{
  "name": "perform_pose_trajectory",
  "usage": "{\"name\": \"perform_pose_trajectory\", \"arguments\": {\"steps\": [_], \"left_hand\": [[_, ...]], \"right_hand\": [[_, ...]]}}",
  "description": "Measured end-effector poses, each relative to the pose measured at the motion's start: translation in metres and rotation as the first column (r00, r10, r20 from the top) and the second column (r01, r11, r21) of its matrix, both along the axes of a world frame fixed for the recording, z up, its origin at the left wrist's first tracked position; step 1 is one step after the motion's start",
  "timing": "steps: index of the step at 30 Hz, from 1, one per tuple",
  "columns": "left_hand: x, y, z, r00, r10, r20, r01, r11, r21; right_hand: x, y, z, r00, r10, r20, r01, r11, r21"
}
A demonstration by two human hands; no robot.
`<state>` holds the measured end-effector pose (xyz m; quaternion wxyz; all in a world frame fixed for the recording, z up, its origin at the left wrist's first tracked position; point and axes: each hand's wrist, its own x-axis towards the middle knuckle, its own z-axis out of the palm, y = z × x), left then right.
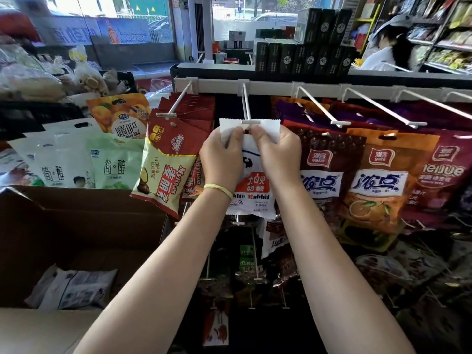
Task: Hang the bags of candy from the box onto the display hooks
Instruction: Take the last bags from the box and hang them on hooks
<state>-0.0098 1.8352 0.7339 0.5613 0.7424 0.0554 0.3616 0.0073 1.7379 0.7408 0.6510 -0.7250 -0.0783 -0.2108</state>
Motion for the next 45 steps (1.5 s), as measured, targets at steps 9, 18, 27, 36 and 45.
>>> {"name": "perform_pose_trajectory", "arguments": {"steps": [9,18,27,36,45], "left_hand": [[-0.059,0.028,-0.024,0.921,-0.033,0.387,-0.139,0.902,0.408],[-0.091,0.148,-0.055,0.98,0.079,0.184,-0.129,0.952,0.279],[-0.115,0.341,-0.177,0.665,0.227,-0.711,0.236,0.84,0.489],[-0.142,0.437,-0.26,0.465,0.302,-0.832,0.516,0.671,0.532],[-0.167,0.438,-0.284,0.589,0.263,-0.765,0.549,0.564,0.617]], "right_hand": [[-0.06,0.009,-0.02,0.84,-0.334,0.427,0.388,0.921,-0.042],[-0.093,0.095,-0.053,0.809,0.561,-0.179,-0.576,0.816,-0.046],[-0.105,0.261,-0.148,0.567,0.474,-0.674,-0.773,0.589,-0.236],[-0.099,0.384,-0.257,0.426,0.071,-0.902,-0.786,0.523,-0.33],[-0.12,0.421,-0.304,0.04,-0.197,-0.98,-0.978,0.194,-0.079]]}}
